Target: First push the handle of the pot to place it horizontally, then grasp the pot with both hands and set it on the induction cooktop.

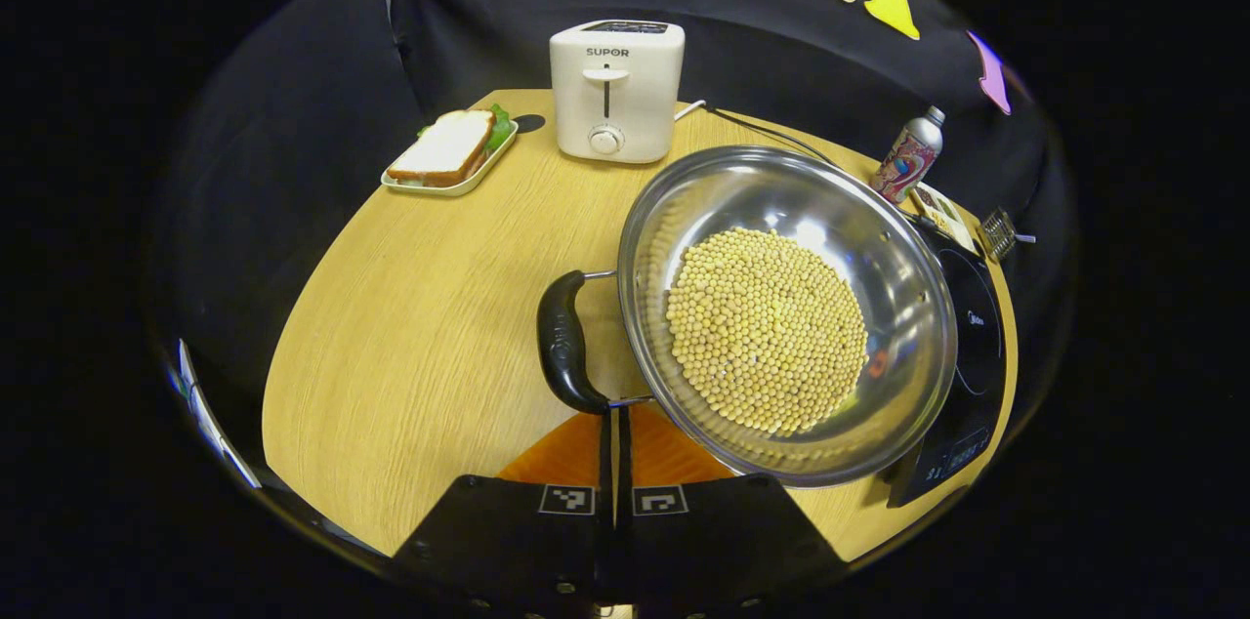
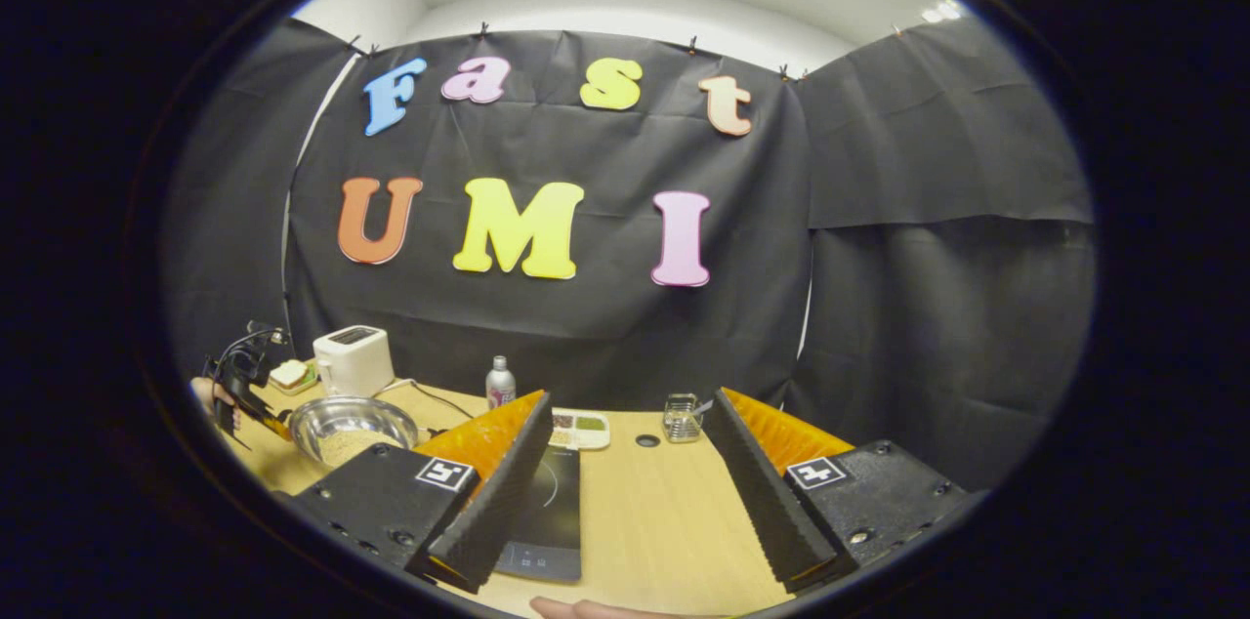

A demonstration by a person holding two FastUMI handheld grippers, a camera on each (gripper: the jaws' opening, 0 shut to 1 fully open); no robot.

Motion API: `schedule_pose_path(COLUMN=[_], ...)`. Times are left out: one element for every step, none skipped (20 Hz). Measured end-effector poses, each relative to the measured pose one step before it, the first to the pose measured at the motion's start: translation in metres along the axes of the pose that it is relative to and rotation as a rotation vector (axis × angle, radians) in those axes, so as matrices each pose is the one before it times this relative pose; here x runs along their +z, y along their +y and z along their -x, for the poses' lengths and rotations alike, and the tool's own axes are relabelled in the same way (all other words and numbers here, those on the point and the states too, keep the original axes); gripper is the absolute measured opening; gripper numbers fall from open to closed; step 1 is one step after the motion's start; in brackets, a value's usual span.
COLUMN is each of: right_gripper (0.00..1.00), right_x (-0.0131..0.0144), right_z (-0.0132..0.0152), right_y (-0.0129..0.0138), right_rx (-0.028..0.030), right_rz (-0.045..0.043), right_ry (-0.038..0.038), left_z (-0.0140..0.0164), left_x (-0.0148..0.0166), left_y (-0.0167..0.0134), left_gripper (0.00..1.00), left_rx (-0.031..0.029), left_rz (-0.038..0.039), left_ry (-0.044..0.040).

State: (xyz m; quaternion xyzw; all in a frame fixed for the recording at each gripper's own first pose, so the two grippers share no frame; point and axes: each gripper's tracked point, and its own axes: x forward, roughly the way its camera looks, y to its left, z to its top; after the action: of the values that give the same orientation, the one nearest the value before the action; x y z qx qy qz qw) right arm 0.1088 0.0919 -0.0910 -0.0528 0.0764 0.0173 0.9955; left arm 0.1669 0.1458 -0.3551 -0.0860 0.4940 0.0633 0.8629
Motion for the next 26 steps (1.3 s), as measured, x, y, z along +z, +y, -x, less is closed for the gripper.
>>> schedule_pose_path(right_gripper=[0.99,1.00,0.99,0.99,0.98,0.99,1.00,0.99,0.99,0.99,0.99,1.00,0.99,0.99,0.99,0.99,1.00,1.00,1.00,0.99,0.99,0.99,0.99,0.99,0.99,0.99], right_x=[-0.00102,-0.00214,-0.00148,-0.00275,-0.00336,-0.00187,-0.00172,-0.00451,-0.00287,-0.00291,-0.00104,-0.00131,0.00113,-0.00043,-0.00156,-0.00401,-0.00444,-0.00675,-0.00625,-0.00721,-0.00646,-0.00650,-0.00617,-0.00644,-0.00363,-0.00465], right_z=[-0.00093,-0.00185,-0.00160,-0.00207,-0.00129,-0.00151,0.00021,-0.00050,-0.00154,-0.00210,-0.00236,-0.00296,-0.00320,-0.00307,-0.00464,-0.00463,-0.00544,-0.00588,-0.00596,-0.00707,-0.00601,-0.00712,-0.00779,-0.00833,-0.00728,-0.00667], right_y=[0.00550,0.00594,0.00541,0.00312,0.00116,0.00306,0.00884,0.00888,0.00864,0.00600,0.00604,0.00562,0.00478,0.00547,0.00456,0.00549,0.00631,0.00590,0.00658,0.00860,0.00882,0.01050,0.01000,0.00982,0.01299,0.01302], right_rx=[0.00687,0.00797,0.00450,-0.00637,-0.01601,-0.01244,0.01297,0.00844,0.01164,0.00863,0.00757,0.00392,0.00177,0.00134,-0.00276,-0.00228,0.00038,0.00022,0.00317,0.00703,0.01465,0.01973,0.02108,0.02336,0.03727,0.03757], right_rz=[-0.00486,-0.00339,0.00086,0.00567,0.00749,0.00163,0.00538,-0.00088,0.00162,-0.00218,0.00038,-0.00120,-0.00381,-0.00142,-0.00040,-0.00173,-0.00059,-0.00027,0.00355,0.00209,-0.00432,-0.00885,-0.00971,-0.00786,-0.00974,-0.00608], right_ry=[0.00280,0.00621,0.00652,0.00735,0.00832,0.00491,0.00777,0.00963,0.01149,0.00835,0.00821,0.00281,-0.00293,-0.00442,0.00014,0.00191,0.00679,0.01178,0.01628,0.02110,0.02014,0.02009,0.02098,0.02233,0.01315,0.01480], left_z=[-0.00149,-0.00253,-0.00203,-0.00230,-0.00165,-0.00247,-0.00293,-0.00295,-0.00192,-0.00138,-0.00027,-0.00028,0.00066,0.00246,0.00306,0.00430,0.00515,0.00626,0.00799,0.01061,0.01012,0.00702,0.00711,0.00457,0.00528,0.00268], left_x=[0.00459,0.00305,0.00323,0.00292,0.00396,0.00483,0.00519,0.00309,0.00350,0.00247,0.00258,0.00217,-0.00056,-0.00009,-0.00087,0.00230,0.00130,0.00175,0.00212,0.00080,0.00358,0.00329,0.00209,0.00157,0.00439,0.00085], left_y=[0.00244,0.00308,0.00178,0.00187,0.00189,0.00228,0.00315,0.00290,0.00210,0.00129,0.00037,0.00044,0.00019,0.00353,0.00396,0.00394,0.00046,0.00003,-0.00205,-0.00155,-0.00409,-0.00594,-0.00685,-0.00529,-0.00055,-0.00145], left_gripper=[0.00,0.00,0.00,0.00,0.09,0.00,0.00,0.10,0.00,0.00,0.00,0.00,0.00,0.00,0.01,0.09,0.13,0.19,0.36,0.45,0.42,0.40,0.48,0.71,0.85,0.98], left_rx=[-0.00112,-0.00168,-0.00167,-0.00022,-0.00177,0.00048,0.00830,0.00770,0.00669,0.00118,0.00294,-0.00257,-0.00778,0.00257,0.00610,0.00856,-0.00755,-0.00101,-0.01176,-0.01692,-0.02064,-0.02798,-0.02652,-0.02149,-0.00079,0.00168], left_rz=[0.00039,-0.00057,0.00342,0.00096,0.00239,0.00607,0.00297,-0.00302,-0.00033,0.00122,-0.00015,-0.00353,0.00022,0.00066,0.00340,0.00514,0.00706,0.01026,-0.00184,-0.01107,-0.02071,-0.00691,0.00353,-0.00345,-0.00217,-0.00784], left_ry=[0.00196,0.00245,0.00296,0.00441,0.00434,-0.00038,-0.00342,0.00142,0.00343,-0.00047,-0.00390,-0.00610,0.00013,-0.00110,-0.00582,-0.01785,-0.01424,-0.03028,-0.02435,-0.01818,-0.02672,-0.02812,-0.02097,-0.02301,-0.02255,-0.01256])
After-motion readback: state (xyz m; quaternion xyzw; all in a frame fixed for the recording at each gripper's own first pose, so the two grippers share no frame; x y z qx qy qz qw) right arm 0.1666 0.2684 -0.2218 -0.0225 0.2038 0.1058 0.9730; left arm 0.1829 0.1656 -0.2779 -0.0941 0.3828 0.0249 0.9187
